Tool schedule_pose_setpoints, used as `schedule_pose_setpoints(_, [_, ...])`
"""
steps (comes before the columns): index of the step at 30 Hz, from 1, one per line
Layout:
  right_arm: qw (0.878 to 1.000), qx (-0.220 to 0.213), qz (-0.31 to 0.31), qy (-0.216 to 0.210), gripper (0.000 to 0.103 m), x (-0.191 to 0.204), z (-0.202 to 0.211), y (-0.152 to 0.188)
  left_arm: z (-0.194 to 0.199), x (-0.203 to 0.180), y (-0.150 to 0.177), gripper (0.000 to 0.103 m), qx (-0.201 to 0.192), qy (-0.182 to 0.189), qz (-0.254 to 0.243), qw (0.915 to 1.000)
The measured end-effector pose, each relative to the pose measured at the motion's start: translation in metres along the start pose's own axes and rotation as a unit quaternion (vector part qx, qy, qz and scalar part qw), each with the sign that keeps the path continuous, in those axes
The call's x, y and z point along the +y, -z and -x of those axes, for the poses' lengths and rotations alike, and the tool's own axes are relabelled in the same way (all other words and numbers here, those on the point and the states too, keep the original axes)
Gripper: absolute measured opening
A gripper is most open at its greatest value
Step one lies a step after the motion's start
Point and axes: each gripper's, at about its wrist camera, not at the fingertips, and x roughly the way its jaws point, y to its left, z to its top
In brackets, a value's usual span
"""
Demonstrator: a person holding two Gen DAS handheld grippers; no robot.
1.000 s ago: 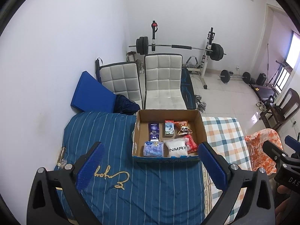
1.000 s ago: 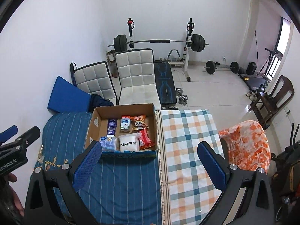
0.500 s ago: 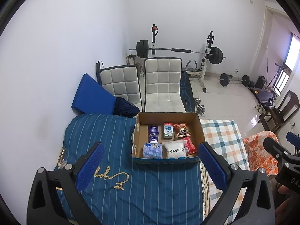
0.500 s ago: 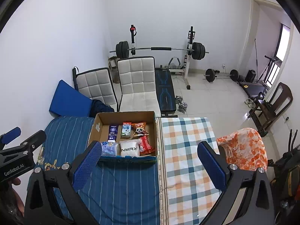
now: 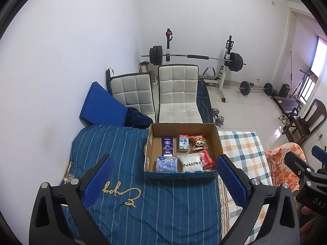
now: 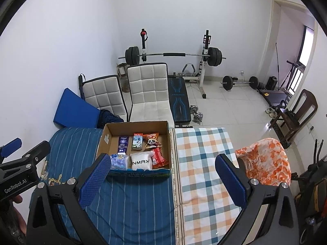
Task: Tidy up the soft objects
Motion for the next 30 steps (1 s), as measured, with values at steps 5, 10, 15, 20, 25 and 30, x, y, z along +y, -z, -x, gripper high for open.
schedule_pose_setpoints(5, [1.0, -0.001, -0.001, 0.0, 0.103, 0.0005, 0.0009, 0.0015, 0.0008, 0.0008, -0.0006, 0.102, 0.002, 0.003, 0.001, 1.0])
schedule_pose_setpoints(10, [1.0, -0.001, 0.0, 0.0, 0.103, 0.0006, 0.0011, 0.0017, 0.0007, 0.0006, -0.001, 0.102, 0.002, 0.003, 0.0, 1.0])
schedule_pose_setpoints(15, [1.0, 0.0, -0.002, -0.001, 0.103, 0.0004, 0.0033, 0.0023, -0.0001, 0.0008, -0.0015, 0.102, 0.003, 0.004, -0.001, 1.0])
schedule_pose_setpoints(20, [1.0, -0.002, 0.0, -0.001, 0.103, 0.002, 0.0056, 0.0017, -0.0009, 0.0012, -0.002, 0.102, 0.004, 0.006, 0.0, 1.0])
schedule_pose_setpoints(25, [1.0, -0.003, 0.001, -0.002, 0.103, 0.0034, 0.0081, -0.0018, -0.0001, 0.0012, 0.0004, 0.102, 0.002, 0.005, 0.003, 1.0])
schedule_pose_setpoints(30, [1.0, -0.004, 0.005, -0.002, 0.103, 0.0066, 0.0077, -0.0053, -0.0006, 0.0, 0.0011, 0.102, 0.003, 0.004, 0.002, 1.0])
